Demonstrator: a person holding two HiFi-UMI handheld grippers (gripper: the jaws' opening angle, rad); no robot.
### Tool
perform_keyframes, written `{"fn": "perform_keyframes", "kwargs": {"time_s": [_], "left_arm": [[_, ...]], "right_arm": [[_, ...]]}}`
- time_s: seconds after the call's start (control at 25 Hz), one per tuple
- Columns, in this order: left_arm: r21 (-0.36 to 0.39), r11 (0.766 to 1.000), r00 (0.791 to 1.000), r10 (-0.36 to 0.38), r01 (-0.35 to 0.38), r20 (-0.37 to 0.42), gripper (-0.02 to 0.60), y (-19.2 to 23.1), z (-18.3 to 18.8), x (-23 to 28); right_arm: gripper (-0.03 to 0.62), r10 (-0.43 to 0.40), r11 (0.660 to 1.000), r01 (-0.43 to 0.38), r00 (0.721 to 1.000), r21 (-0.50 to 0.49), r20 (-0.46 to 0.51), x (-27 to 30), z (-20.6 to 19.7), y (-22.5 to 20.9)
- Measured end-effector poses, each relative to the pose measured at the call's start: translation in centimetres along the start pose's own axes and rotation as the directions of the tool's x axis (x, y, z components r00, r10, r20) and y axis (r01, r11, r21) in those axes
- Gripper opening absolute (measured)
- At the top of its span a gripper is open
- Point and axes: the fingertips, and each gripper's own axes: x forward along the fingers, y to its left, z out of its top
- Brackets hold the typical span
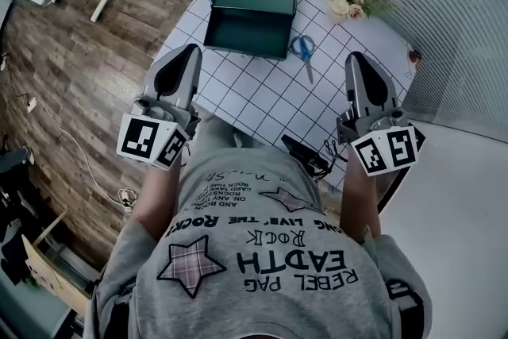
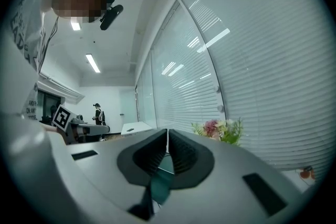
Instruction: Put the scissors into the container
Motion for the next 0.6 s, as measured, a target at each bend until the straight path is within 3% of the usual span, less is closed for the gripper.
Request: {"fn": "perform_keyframes", "kwargs": {"time_s": [0.6], "left_arm": [[0.006,0.986,0.986,-0.164,0.164,-0.028,0.009,2.6,0.0,6.4]], "right_arm": [[0.017,-0.182,0.983,0.182,0.983,-0.007,-0.019,1.8,-0.3,-1.9]]}}
